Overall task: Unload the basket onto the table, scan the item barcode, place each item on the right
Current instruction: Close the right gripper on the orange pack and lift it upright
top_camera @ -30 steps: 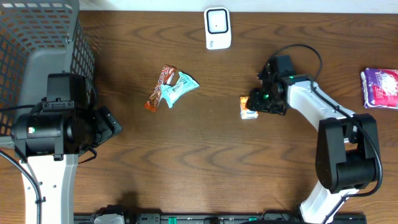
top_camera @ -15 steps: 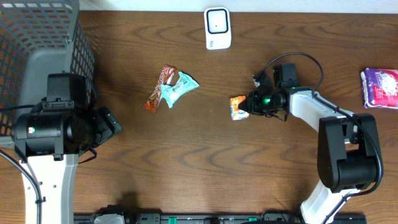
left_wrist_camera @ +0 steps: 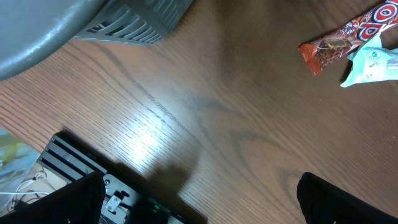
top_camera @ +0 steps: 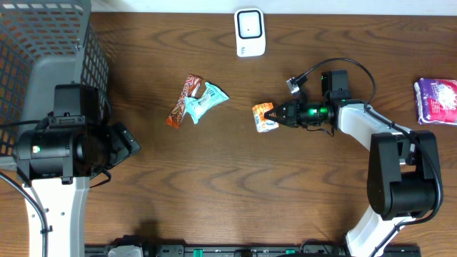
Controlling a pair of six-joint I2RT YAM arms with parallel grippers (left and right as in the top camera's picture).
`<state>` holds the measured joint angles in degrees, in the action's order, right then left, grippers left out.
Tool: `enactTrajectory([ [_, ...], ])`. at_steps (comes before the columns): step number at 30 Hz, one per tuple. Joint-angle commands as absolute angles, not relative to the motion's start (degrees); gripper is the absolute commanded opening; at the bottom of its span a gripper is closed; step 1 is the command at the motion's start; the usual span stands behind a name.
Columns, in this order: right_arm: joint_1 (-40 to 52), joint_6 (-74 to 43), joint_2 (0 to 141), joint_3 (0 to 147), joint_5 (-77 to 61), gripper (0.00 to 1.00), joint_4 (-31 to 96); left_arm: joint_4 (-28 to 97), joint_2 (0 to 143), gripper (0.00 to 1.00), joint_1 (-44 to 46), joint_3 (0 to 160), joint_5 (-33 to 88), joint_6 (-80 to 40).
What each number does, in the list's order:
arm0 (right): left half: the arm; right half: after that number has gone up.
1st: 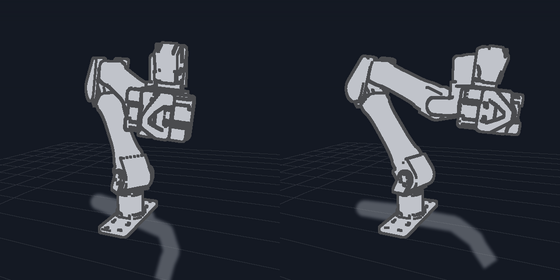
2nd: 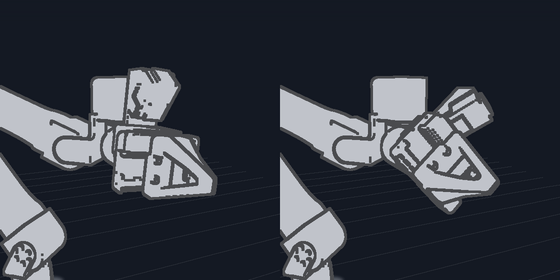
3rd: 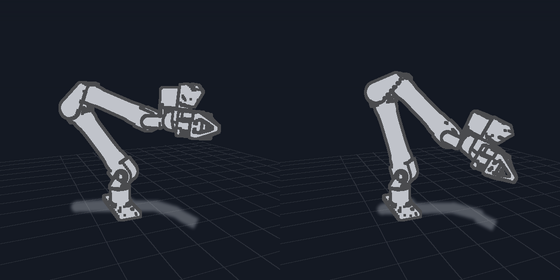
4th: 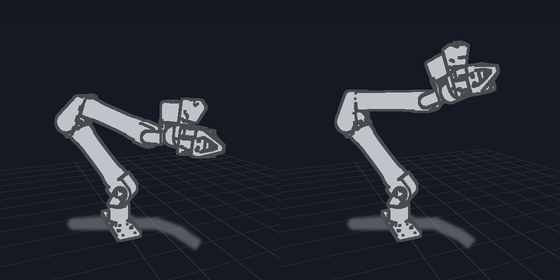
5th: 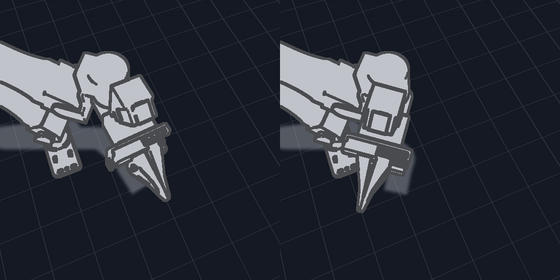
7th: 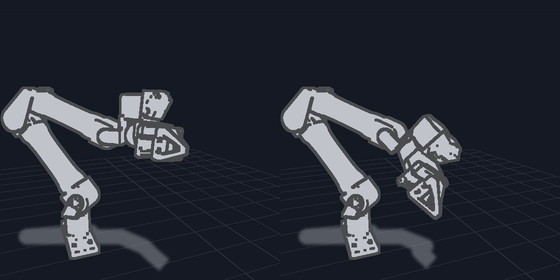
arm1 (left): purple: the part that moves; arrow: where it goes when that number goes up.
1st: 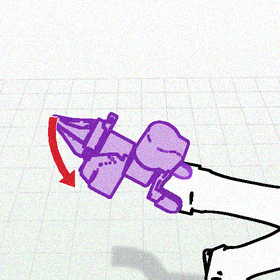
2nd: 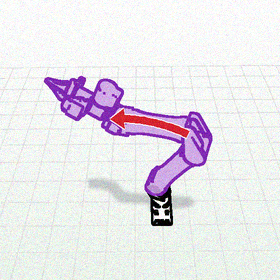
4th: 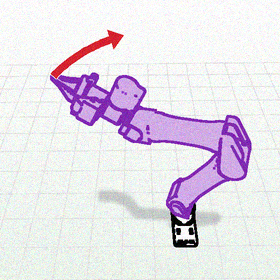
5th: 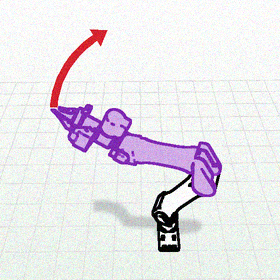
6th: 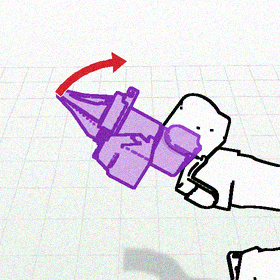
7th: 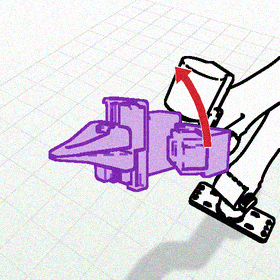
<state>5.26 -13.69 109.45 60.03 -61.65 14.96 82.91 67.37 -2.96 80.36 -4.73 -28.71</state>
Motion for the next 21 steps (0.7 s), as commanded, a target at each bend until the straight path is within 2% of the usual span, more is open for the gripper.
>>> enactTrajectory([
  [1, 5.1, -9.8, 109.8, 59.9, -71.0, 0.01, 14.3, 83.1, 67.3, 0.98, -3.3, 80.3, -5.6, -29.3],
  [6, 5.1, -9.0, 109.8, 59.9, -75.2, 0.01, 12.7, 83.1, 67.3, 0.98, -3.3, 80.3, -5.6, -29.3],
  [21, 5.3, -8.6, 109.8, 59.9, -74.9, 0.01, 12.6, 83.1, 67.3, 0.98, -3.3, 80.3, -5.6, -29.3],
])
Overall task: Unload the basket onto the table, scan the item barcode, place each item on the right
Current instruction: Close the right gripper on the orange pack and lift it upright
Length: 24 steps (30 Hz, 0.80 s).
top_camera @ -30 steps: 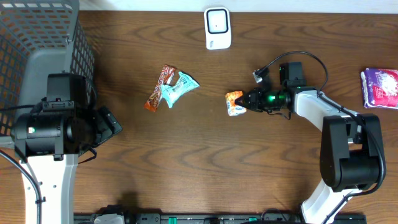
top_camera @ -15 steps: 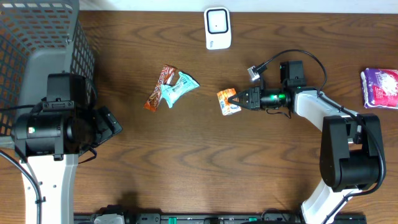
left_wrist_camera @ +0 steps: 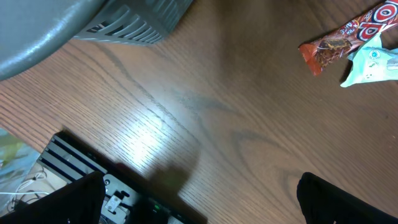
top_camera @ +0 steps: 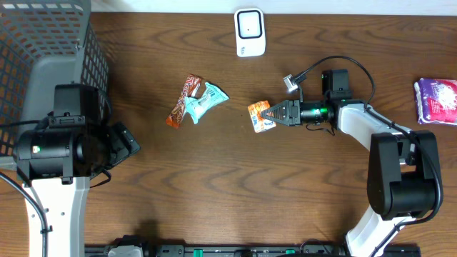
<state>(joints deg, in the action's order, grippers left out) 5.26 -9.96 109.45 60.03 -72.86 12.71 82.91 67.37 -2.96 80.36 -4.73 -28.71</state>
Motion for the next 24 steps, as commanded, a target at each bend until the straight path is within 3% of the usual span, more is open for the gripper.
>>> enactTrajectory([
  [1, 5.3, -8.6, 109.8, 59.9, -74.9, 0.01, 12.6, 83.1, 67.3, 0.98, -3.3, 80.3, -5.6, -29.3],
  [24, 5.3, -7.1, 109.8, 59.9, -75.0, 0.01, 12.4, 83.1, 67.3, 0.98, -3.3, 80.3, -5.6, -29.2],
])
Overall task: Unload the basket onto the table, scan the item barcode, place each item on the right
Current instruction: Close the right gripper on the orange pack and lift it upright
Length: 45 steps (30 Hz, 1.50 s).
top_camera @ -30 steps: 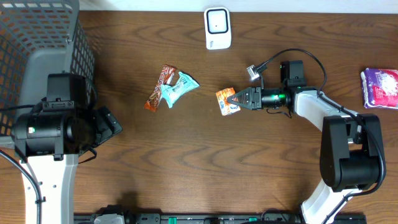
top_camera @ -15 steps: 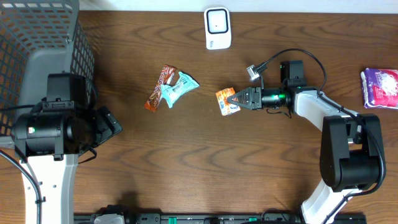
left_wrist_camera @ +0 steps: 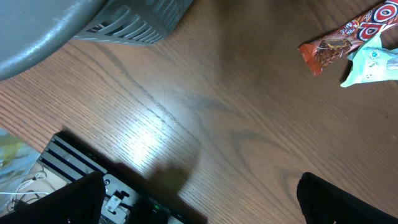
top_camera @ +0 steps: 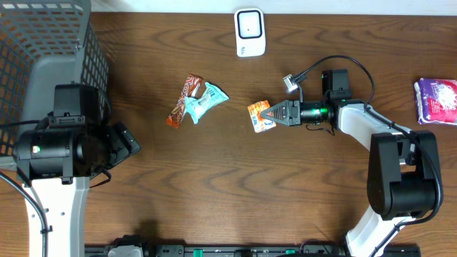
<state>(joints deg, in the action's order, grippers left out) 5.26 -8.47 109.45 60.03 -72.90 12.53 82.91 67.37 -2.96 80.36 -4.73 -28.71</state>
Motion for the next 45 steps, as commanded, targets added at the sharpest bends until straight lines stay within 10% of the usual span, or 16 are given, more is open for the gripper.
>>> enactTrajectory([
  [1, 5.3, -7.1, 109.8, 59.9, -75.0, 0.01, 12.4, 83.1, 67.3, 0.98, -3.3, 80.3, -5.6, -29.3],
  [45, 5.7, -6.6, 109.8, 59.9, -73.4, 0.01, 12.4, 83.1, 67.3, 0.98, -3.3, 80.3, -5.6, -29.3],
])
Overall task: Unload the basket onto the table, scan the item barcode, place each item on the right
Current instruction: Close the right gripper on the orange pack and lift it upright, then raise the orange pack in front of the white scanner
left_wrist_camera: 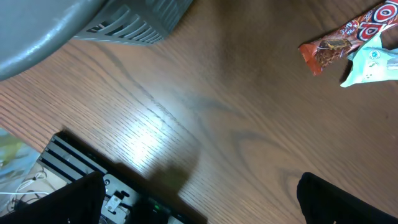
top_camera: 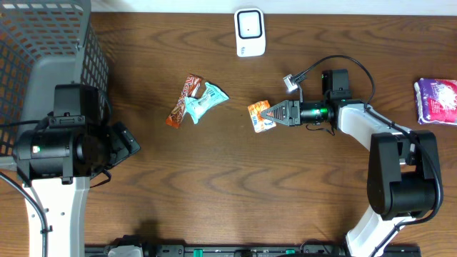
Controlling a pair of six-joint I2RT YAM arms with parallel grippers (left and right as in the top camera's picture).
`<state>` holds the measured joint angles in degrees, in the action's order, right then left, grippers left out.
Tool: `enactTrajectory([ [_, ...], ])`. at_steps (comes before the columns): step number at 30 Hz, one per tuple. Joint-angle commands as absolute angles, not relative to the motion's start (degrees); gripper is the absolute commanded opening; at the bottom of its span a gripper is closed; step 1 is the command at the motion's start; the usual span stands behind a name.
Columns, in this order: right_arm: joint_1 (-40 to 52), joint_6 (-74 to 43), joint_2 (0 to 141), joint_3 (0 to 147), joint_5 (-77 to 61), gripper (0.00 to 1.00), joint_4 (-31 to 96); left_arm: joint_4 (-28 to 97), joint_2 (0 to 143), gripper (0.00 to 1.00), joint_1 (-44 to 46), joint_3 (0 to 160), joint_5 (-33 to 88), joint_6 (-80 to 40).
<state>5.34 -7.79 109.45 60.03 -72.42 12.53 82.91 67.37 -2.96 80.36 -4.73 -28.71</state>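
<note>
A small orange snack packet [top_camera: 258, 116] lies on the dark wooden table right of centre. My right gripper [top_camera: 270, 114] points left at it, open, with its spread fingertips at the packet's right edge. The white barcode scanner [top_camera: 250, 32] stands at the far edge. My left gripper [left_wrist_camera: 199, 211] hangs open over bare wood at the left; its dark fingers [left_wrist_camera: 78, 199] sit far apart with nothing between them. In the overhead view the left gripper [top_camera: 126, 143] is beside the basket.
A grey mesh basket [top_camera: 50, 43] fills the far left corner. A red-brown snack bar [top_camera: 184, 100] and a teal packet [top_camera: 207, 100] lie together left of centre, the bar [left_wrist_camera: 348, 37] also showing in the left wrist view. A purple packet [top_camera: 437, 100] lies at the right edge.
At the oldest moment my right gripper looked shut on the orange packet. By 2.3 s ago its fingers were spread open and the packet lay slightly further left at their tips. Nothing has changed after that. The left arm has stayed still throughout.
</note>
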Motion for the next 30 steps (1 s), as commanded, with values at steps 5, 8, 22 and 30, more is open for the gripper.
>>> enactTrajectory([
  [5, 5.7, -6.6, 109.8, 59.9, -71.0, 0.01, 12.7, 83.1, 67.3, 0.98, -3.3, 80.3, -5.6, -29.3],
  [8, 5.7, -6.6, 109.8, 59.9, -70.5, 0.01, 12.9, 83.1, 67.3, 0.98, -3.3, 80.3, -5.6, -29.3],
  [22, 5.7, -6.8, 109.8, 59.9, -67.5, 0.01, 13.3, 83.1, 67.3, 0.98, -3.3, 80.3, -5.6, -29.3],
  [30, 5.7, -6.8, 109.8, 59.9, -67.4, 0.01, 13.5, 83.1, 67.3, 0.98, -3.3, 80.3, -5.6, -29.3],
])
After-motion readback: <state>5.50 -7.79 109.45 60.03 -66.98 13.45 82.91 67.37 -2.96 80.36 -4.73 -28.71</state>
